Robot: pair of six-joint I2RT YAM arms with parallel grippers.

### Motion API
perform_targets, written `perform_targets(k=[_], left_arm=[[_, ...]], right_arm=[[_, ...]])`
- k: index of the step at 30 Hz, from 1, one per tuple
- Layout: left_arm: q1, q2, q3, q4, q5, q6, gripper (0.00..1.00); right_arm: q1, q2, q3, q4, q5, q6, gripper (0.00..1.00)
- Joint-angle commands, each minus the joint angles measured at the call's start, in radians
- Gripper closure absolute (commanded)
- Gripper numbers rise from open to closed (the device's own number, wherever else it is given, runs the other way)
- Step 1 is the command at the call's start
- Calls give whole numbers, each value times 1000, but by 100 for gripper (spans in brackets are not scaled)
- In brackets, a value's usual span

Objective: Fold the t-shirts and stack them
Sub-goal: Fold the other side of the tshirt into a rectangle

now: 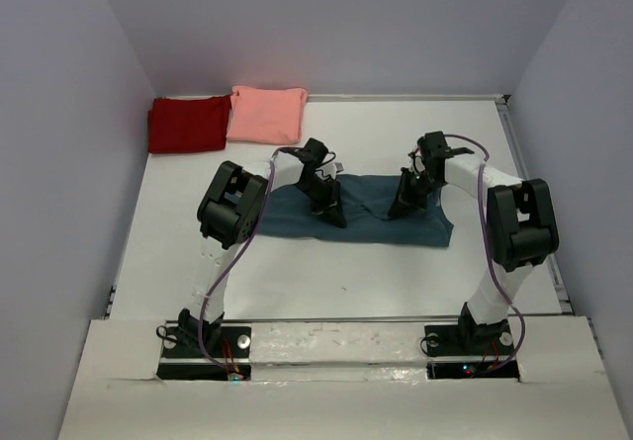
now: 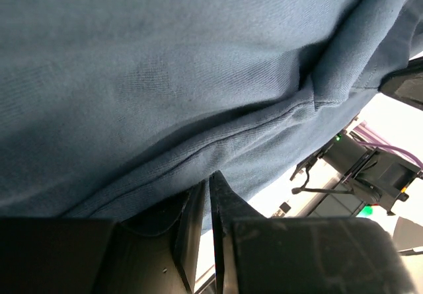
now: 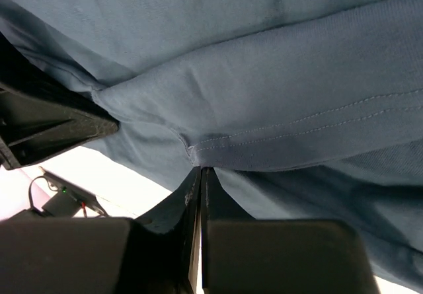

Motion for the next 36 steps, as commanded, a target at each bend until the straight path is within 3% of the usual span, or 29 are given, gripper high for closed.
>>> perform_targets(k=[1, 12, 23, 36], left_arm=[[3, 39, -3, -78, -82, 24, 76], [3, 44, 1, -82, -78, 29, 76], [3, 44, 0, -90, -76, 37, 76], [3, 42, -8, -92, -71, 41, 76]], right_arm=[[7, 14, 27, 33, 4, 4, 100], [7, 68, 168, -5, 6, 6, 100], [7, 264, 512, -80, -13, -17, 100], [7, 471, 724, -57, -66, -42, 96]])
